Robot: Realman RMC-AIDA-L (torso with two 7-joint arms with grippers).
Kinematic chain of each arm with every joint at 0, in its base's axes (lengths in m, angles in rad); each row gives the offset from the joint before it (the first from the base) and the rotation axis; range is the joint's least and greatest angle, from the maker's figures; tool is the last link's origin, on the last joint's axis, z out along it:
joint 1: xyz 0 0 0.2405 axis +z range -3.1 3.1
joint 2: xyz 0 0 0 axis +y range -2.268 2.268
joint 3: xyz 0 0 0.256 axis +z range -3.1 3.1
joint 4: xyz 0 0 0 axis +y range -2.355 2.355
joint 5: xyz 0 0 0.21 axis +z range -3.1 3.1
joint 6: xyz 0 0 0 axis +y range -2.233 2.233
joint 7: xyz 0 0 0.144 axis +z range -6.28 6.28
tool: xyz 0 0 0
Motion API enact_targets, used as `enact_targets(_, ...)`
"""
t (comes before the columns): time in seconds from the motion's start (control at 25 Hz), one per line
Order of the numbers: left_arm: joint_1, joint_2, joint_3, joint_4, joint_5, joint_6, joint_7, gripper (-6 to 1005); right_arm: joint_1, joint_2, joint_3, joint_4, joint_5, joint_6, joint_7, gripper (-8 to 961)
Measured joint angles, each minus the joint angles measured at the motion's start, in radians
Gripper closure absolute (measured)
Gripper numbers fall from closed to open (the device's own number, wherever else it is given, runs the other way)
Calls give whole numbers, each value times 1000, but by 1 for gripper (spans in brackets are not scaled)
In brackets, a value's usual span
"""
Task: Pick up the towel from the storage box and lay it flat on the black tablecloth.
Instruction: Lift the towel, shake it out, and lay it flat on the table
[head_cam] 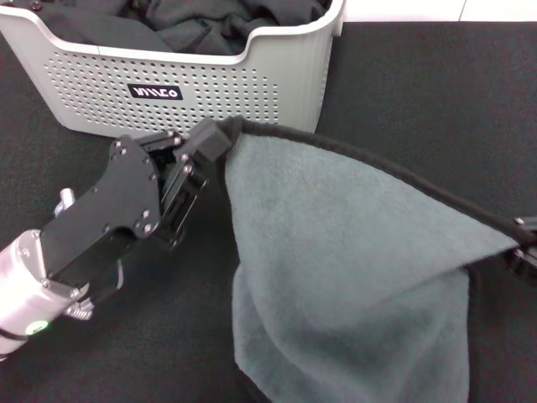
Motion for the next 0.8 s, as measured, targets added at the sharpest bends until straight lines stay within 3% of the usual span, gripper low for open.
enact_targets(0.32,-13,-23,-13,-1,-2,-171,152,977,100,1,-4,76,-54,-157,-33,949)
enact_targets(0.8,-44,-28,-12,-3,-79,-318,274,976,236,8,-24,196,-76,-361,-41,949)
